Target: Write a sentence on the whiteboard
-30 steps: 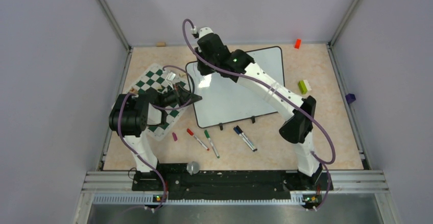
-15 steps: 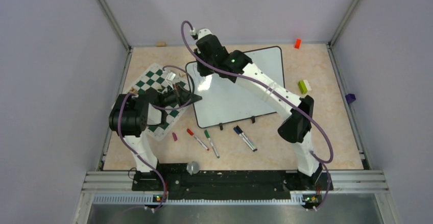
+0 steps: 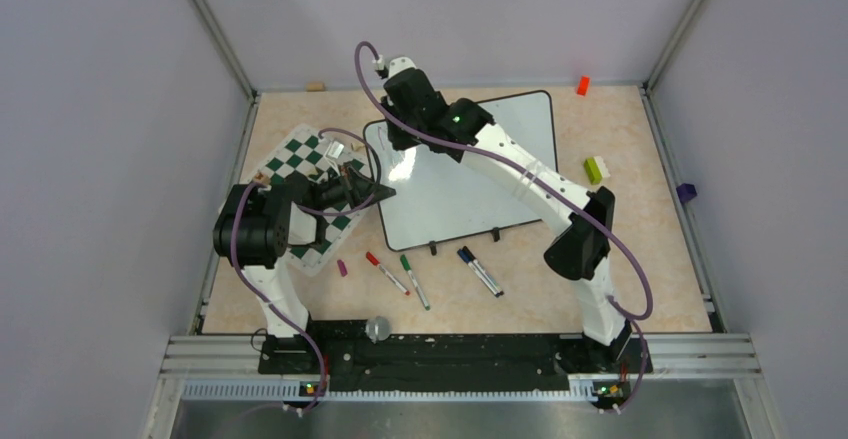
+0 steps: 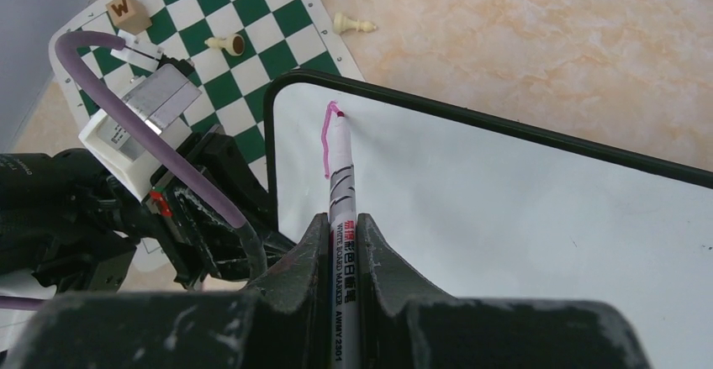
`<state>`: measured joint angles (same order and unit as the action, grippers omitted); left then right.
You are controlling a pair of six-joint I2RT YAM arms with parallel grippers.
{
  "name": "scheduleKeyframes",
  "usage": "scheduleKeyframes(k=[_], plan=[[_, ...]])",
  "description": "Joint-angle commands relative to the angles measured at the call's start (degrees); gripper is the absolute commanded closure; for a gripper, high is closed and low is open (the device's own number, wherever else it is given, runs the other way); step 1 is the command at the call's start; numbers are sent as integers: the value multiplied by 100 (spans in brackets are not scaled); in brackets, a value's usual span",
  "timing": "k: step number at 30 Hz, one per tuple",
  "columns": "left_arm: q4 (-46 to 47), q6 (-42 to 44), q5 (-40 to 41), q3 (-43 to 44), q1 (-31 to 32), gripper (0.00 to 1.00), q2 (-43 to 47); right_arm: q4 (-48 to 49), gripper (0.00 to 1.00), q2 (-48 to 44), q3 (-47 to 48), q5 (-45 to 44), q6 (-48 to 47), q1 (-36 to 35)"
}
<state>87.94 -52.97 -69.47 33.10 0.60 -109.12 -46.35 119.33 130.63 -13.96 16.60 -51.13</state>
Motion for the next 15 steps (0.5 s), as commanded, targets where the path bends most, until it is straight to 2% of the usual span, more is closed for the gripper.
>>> scheduleKeyframes(k=[1,15], plan=[[487,270,-351,-69,27,100,205,-94,100,-102,-33,-391,30,123],[481,270,-352,-67,20,100,207,-96,100,-422,-521,-456,110,170]])
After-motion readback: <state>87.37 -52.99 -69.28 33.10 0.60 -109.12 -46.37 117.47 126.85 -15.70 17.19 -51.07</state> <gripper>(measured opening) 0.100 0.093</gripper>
